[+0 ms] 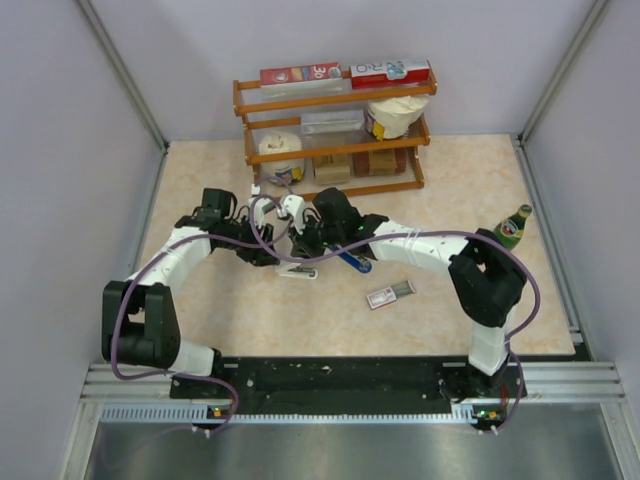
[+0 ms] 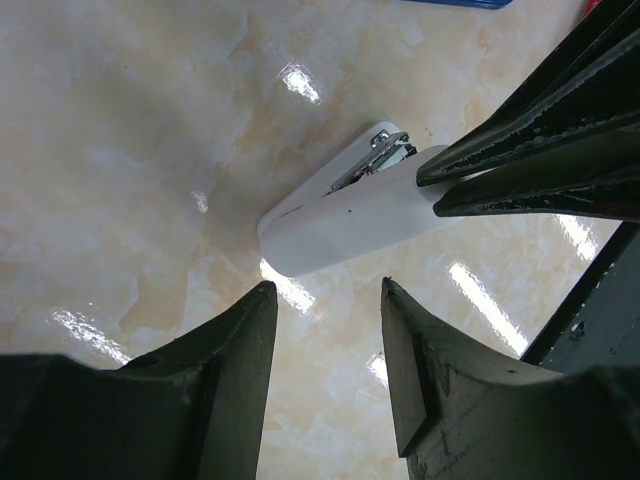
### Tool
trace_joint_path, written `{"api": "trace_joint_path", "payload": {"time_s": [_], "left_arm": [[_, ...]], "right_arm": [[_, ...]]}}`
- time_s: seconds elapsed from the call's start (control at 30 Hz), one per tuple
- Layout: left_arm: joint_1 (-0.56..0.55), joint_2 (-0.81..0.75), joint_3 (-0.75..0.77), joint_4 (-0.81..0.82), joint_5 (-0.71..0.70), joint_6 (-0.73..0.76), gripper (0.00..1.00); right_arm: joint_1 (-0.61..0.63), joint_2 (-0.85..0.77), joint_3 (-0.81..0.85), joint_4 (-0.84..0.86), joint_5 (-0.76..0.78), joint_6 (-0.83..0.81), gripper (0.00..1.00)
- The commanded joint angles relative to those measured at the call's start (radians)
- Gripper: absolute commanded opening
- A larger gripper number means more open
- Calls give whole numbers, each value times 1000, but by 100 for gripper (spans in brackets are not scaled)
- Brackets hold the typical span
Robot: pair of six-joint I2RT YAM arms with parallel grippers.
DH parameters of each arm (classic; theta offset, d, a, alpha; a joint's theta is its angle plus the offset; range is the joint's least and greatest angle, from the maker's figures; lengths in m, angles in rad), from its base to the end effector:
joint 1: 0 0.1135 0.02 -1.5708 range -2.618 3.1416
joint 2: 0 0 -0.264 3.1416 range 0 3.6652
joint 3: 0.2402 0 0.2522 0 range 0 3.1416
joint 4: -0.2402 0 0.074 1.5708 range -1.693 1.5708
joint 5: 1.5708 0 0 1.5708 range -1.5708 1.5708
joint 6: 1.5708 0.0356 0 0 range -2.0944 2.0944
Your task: Load the staples into the stapler
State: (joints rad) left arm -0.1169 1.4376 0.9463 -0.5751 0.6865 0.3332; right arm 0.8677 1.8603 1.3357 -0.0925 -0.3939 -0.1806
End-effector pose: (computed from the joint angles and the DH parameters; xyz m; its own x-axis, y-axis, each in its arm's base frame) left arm 0.2738 -0.0549 0.2236 -0.6927 0.3361 -0.6382 0.6571 0.6588 -0.3663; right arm 0.2641 0.3327 0.2339 -0.2052 -0.4986 -0.8422 -0.9593 0.2732 0.0720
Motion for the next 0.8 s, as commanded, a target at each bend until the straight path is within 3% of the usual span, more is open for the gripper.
{"api": "trace_joint_path", "payload": {"time_s": [0.0,0.77], "left_arm": [[-7,-6,11,32,19,13,51],[-15,-6,14,12,-1,30,51]], "right_arm": [[-6,-10,-44,-21,27,-8,10],[-6,17,-153,-69,64,-62,5]]}}
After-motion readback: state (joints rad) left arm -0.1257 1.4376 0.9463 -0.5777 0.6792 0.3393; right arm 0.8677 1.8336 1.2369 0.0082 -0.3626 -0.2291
